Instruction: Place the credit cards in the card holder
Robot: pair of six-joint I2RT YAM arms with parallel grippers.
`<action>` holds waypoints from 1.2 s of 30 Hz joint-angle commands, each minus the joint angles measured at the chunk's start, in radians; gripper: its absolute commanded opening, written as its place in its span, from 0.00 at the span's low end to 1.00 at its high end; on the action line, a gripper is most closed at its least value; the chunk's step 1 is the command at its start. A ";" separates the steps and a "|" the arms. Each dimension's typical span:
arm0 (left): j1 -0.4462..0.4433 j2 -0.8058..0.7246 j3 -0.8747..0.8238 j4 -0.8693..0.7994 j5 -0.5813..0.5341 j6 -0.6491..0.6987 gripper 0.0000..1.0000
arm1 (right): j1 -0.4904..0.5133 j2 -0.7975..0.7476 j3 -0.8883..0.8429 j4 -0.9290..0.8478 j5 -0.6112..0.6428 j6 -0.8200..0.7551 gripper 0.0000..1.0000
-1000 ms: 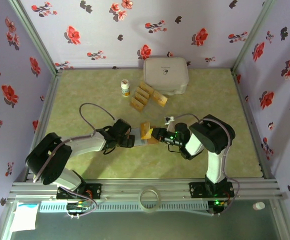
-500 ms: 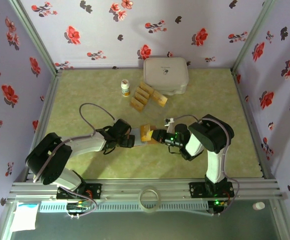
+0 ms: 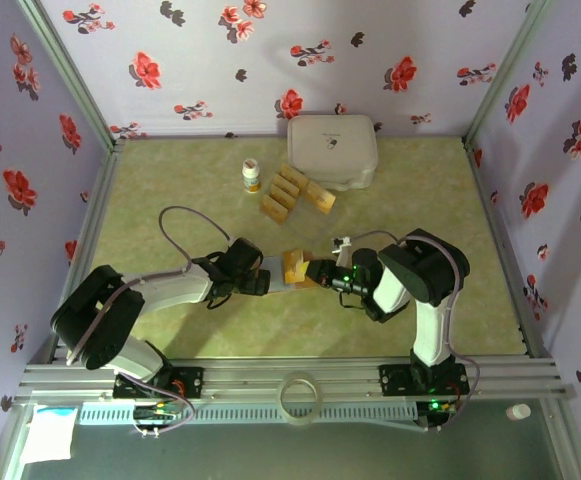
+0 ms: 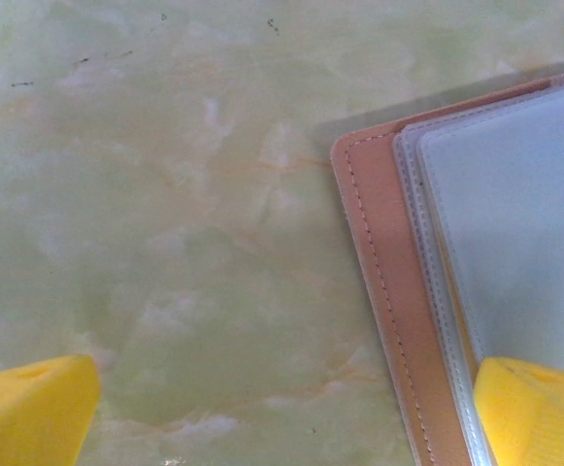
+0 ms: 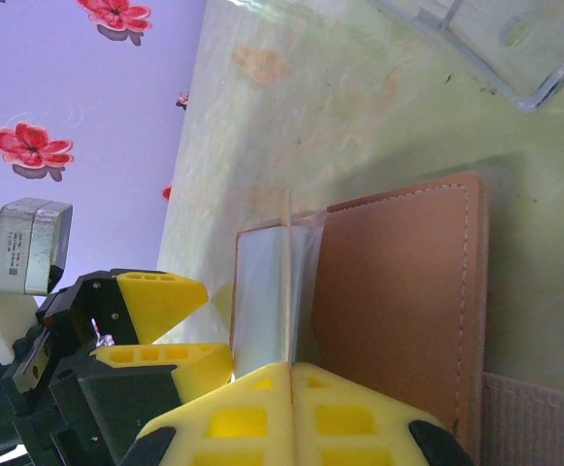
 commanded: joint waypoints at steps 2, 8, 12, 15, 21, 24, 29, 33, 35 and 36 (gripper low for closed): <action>-0.006 -0.042 0.039 -0.065 -0.006 0.023 1.00 | -0.006 0.006 0.010 0.014 -0.006 0.006 0.00; -0.019 -0.050 0.091 -0.085 0.001 0.039 1.00 | -0.006 0.009 0.008 0.014 -0.006 0.004 0.00; -0.038 -0.011 0.097 -0.075 0.007 0.033 1.00 | -0.006 0.010 0.008 0.013 -0.005 0.006 0.00; -0.050 0.017 0.090 -0.063 0.005 0.025 1.00 | -0.006 0.009 0.009 0.015 -0.005 0.007 0.00; -0.053 0.045 0.071 -0.060 -0.014 0.019 1.00 | -0.006 0.009 0.006 0.012 -0.003 0.007 0.00; -0.053 0.041 0.061 -0.074 -0.037 0.010 1.00 | -0.006 0.011 0.006 0.013 0.000 0.008 0.00; -0.053 0.048 0.047 -0.092 -0.062 -0.005 1.00 | -0.006 0.014 0.009 0.013 -0.003 0.010 0.00; -0.053 0.051 0.032 -0.081 -0.063 -0.016 1.00 | -0.006 0.011 0.014 0.013 -0.009 0.015 0.00; -0.053 0.049 0.028 -0.077 -0.063 -0.020 1.00 | -0.006 0.003 0.016 0.013 -0.012 0.019 0.00; -0.053 0.049 0.026 -0.076 -0.063 -0.018 1.00 | -0.006 -0.001 0.016 0.013 -0.014 0.020 0.00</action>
